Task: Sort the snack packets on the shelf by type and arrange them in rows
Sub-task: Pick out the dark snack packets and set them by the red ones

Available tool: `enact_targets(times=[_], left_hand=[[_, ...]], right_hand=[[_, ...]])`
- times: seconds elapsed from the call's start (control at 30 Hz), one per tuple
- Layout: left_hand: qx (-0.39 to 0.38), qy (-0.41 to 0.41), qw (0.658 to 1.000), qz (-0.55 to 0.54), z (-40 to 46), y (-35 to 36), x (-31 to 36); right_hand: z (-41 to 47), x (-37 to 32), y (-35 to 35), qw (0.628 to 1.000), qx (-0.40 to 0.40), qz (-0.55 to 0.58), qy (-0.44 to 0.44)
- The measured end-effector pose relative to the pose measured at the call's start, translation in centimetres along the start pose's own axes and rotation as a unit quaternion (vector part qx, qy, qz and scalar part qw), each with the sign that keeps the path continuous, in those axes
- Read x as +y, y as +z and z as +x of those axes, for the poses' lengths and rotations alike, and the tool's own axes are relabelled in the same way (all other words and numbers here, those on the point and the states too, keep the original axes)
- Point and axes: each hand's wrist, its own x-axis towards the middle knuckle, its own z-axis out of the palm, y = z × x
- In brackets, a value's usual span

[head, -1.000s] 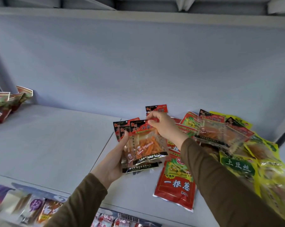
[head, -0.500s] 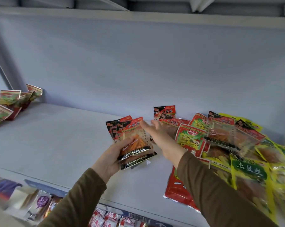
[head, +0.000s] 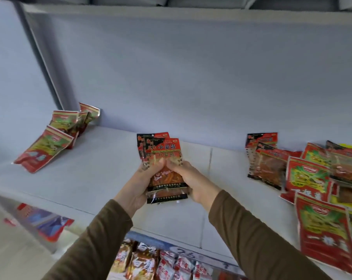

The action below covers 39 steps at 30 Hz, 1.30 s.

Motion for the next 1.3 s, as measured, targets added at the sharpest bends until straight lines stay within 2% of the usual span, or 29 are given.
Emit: enact_targets(times=[0.1, 0.23, 0.37, 0.47, 0.8, 0.97, 1.17, 1.3], left_hand=[[0.023, 0.005, 0.999, 0.031, -0.2, -4.2, 2.7], [0.109, -0.007, 0.994, 0.030, 0.5, -8.2, 4.9], [0.101, -0.001, 0.992, 0.072, 1.9, -11.5, 6.4], [0.099, 0.020, 0.990, 0.101, 3.1, -13.4, 7.2], [0.199, 0.060, 0.946, 0.249, 7.3, -20.6, 12.5], [0.192, 0.068, 0.929, 0.308, 10.1, -23.3, 15.0], [0.143, 0.077, 0.917, 0.363, 12.4, -25.6, 16.4], [0.116, 0.064, 0.903, 0.408, 13.3, -27.2, 16.8]], right_hand=[[1.6, -0.1, 5.3, 0.998, 0.002, 0.063, -0.001], [3.3, -0.4, 9.4, 0.992, 0.000, 0.129, 0.002], [5.5, -1.5, 11.6, 0.981, 0.021, 0.193, 0.018], [7.8, -2.4, 13.3, 0.981, 0.068, 0.180, -0.001], [14.4, -4.6, 20.9, 0.993, 0.036, 0.108, -0.037], [17.9, -5.1, 23.9, 0.984, 0.048, 0.139, -0.104], [21.4, -5.8, 26.6, 0.977, 0.090, 0.137, -0.139], [22.1, -5.5, 27.4, 0.978, 0.097, 0.075, -0.165]])
